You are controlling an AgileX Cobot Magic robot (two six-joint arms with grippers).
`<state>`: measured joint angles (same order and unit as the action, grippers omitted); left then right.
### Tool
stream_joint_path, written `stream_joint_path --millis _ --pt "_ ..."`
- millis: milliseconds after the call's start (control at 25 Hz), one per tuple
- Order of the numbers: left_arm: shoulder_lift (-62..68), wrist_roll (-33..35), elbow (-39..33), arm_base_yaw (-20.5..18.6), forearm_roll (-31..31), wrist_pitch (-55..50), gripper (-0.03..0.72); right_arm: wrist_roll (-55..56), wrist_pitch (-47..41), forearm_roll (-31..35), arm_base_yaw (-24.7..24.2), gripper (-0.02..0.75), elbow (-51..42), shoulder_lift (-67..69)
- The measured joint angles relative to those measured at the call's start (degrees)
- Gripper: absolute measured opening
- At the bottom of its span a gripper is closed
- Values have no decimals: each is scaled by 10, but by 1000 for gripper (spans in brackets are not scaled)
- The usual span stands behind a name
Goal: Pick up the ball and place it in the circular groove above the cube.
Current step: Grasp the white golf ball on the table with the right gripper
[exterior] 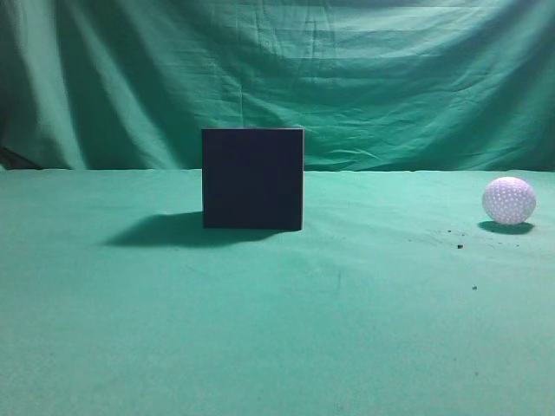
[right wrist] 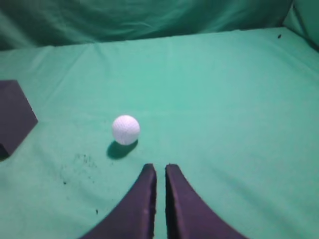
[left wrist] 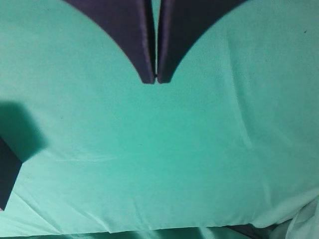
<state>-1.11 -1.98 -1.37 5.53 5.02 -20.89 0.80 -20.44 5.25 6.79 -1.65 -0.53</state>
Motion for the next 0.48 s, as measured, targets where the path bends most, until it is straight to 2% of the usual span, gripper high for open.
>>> stream_joint_path --millis 280,480 --pt "0 0 0 0 0 0 0 1 214 32 0 49 -1 0" --pt "0 0 0 0 0 0 0 6 163 59 0 49 30 40"
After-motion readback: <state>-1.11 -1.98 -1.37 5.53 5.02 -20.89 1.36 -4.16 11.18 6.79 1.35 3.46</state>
